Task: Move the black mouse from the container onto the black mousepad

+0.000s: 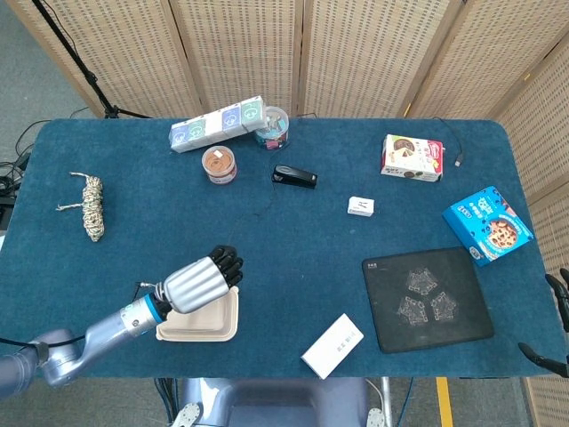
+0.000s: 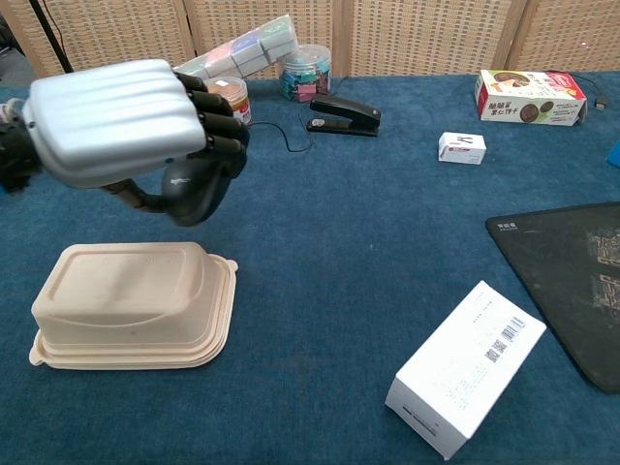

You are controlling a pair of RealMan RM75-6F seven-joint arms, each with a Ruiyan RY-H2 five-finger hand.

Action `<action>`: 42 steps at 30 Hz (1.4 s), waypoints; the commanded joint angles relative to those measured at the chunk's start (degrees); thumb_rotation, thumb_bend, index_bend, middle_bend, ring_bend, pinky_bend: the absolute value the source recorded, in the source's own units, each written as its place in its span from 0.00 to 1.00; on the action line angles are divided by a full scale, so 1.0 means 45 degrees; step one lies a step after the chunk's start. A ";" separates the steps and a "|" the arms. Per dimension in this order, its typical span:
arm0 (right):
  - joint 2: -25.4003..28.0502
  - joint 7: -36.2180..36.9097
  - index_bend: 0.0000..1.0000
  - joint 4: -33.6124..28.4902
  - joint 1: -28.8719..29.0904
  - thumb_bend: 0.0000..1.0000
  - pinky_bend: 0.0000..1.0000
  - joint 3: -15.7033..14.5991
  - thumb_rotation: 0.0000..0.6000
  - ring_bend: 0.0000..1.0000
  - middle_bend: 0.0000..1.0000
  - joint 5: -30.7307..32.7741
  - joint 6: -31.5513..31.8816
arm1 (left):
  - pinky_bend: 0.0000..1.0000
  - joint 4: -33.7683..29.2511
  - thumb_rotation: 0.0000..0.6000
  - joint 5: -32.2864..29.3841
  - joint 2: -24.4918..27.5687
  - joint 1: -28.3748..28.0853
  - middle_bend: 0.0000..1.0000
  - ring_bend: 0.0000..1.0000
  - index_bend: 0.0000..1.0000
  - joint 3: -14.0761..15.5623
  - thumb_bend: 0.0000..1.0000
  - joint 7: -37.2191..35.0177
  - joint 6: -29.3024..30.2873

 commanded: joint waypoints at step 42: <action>0.0528 0.1320 0.00 0.0088 0.0130 0.00 0.00 0.0250 1.00 0.00 0.00 0.0631 -0.0379 | 0.40 0.4587 1.00 -0.4965 -0.7320 -0.3800 0.35 0.30 0.56 -0.1954 0.19 0.3620 -0.2793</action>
